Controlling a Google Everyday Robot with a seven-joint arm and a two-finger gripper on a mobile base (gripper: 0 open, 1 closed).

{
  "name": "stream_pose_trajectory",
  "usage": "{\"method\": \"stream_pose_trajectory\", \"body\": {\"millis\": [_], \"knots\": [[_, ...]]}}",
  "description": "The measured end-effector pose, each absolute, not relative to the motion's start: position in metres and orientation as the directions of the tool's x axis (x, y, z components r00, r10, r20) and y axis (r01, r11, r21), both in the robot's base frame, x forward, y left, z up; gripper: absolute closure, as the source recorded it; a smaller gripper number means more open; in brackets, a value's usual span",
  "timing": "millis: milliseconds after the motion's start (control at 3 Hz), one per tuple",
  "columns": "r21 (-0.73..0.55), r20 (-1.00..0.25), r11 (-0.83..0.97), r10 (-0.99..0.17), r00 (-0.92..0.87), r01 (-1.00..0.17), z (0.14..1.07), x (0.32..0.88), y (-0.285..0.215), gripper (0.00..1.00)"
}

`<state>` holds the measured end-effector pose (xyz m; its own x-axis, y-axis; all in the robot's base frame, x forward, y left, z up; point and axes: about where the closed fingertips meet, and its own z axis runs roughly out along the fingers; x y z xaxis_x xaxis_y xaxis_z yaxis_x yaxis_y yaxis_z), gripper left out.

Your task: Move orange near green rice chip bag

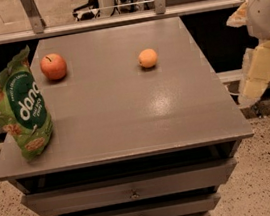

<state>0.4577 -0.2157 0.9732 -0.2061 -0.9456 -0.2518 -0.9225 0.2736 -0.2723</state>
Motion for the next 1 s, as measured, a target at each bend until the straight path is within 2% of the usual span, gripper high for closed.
{"method": "stream_pose_trajectory", "body": {"millis": [667,1000], "knots": [[-0.297,-0.472,0.309,-0.870,-0.142,-0.904,0.948,0.556,-0.187,0.00],[-0.248,-0.624,0.389,-0.765,-0.162,-0.887,0.924,0.620,-0.170,0.00]]}}
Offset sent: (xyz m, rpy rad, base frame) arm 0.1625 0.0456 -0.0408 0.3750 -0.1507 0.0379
